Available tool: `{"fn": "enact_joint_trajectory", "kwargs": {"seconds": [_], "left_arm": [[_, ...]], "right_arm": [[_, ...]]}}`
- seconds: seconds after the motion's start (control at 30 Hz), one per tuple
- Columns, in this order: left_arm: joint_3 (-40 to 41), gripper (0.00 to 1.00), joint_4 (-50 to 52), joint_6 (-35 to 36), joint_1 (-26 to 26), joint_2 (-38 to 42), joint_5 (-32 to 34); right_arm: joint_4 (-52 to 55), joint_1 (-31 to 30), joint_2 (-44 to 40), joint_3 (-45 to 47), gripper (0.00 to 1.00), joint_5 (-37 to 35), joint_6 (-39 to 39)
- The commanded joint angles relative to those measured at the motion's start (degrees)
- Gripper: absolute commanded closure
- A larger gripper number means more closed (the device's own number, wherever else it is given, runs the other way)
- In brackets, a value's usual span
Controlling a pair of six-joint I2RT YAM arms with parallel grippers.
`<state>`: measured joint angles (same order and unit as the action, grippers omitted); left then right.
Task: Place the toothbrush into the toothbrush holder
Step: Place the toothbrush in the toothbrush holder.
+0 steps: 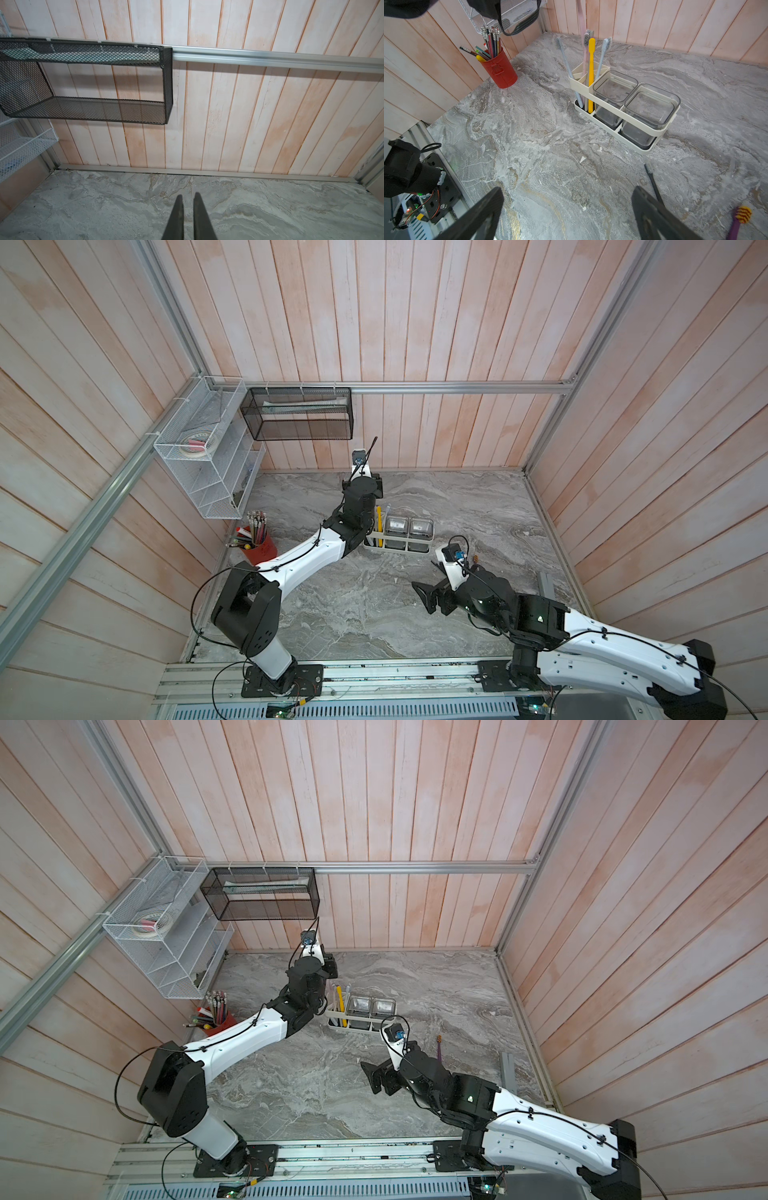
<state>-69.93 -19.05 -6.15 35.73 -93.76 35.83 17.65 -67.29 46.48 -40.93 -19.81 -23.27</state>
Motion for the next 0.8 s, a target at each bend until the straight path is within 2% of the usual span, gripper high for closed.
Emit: {"fn": "enact_joint_trajectory", "kwargs": {"seconds": [0.0,0.77], "left_arm": [[1.6,1.0,1.3,-2.3,-0.2,0.1,-1.2],[5.9,1.0,1.5,-6.5,-0.2,-2.4,-2.9]], "right_arm": [[-1.5,0.4,0.4,0.7,0.02,1.0,0.7],[-2.7,0.4,1.2,2.2,0.02,2.6,0.0]]}}
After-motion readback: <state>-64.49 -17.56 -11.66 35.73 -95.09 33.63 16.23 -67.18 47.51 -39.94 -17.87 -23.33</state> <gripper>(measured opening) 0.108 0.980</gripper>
